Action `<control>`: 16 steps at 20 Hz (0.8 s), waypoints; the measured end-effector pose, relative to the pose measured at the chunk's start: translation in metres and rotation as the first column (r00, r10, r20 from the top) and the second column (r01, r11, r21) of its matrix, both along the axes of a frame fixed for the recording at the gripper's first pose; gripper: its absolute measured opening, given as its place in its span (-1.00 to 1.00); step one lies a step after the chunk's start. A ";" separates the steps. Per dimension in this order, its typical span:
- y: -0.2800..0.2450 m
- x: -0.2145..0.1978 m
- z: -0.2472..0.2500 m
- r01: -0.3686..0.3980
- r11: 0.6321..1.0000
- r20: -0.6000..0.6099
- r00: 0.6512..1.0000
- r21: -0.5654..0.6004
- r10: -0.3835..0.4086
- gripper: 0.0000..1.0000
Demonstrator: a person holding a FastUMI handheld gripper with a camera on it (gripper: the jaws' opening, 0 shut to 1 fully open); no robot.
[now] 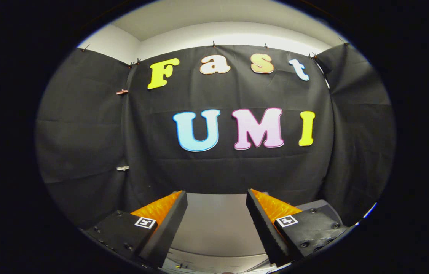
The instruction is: Put the clothes into the washing machine and then close the washing machine lid.
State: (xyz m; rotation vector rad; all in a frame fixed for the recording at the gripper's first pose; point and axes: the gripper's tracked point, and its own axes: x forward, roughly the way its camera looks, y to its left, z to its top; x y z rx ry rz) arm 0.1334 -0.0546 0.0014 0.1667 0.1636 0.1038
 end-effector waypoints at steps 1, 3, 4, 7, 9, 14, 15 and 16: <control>0.003 0.000 0.000 0.002 1.000 -0.009 1.000 0.006 -0.002 0.98; 0.004 0.001 0.006 0.012 1.000 -0.004 1.000 0.013 -0.012 0.99; 0.003 0.002 0.009 0.022 1.000 0.006 1.000 0.011 -0.022 0.98; 0.001 0.005 0.008 0.036 0.999 0.016 0.999 -0.028 -0.035 0.95; -0.006 0.004 0.001 0.048 0.998 -0.002 0.999 -0.040 -0.048 0.95; -0.016 0.013 0.005 0.070 0.997 -0.004 0.998 -0.044 -0.070 0.96; -0.016 0.015 0.005 0.070 0.997 -0.009 0.997 -0.045 -0.071 0.96; -0.014 0.016 0.005 0.068 0.997 -0.012 0.998 -0.044 -0.069 0.95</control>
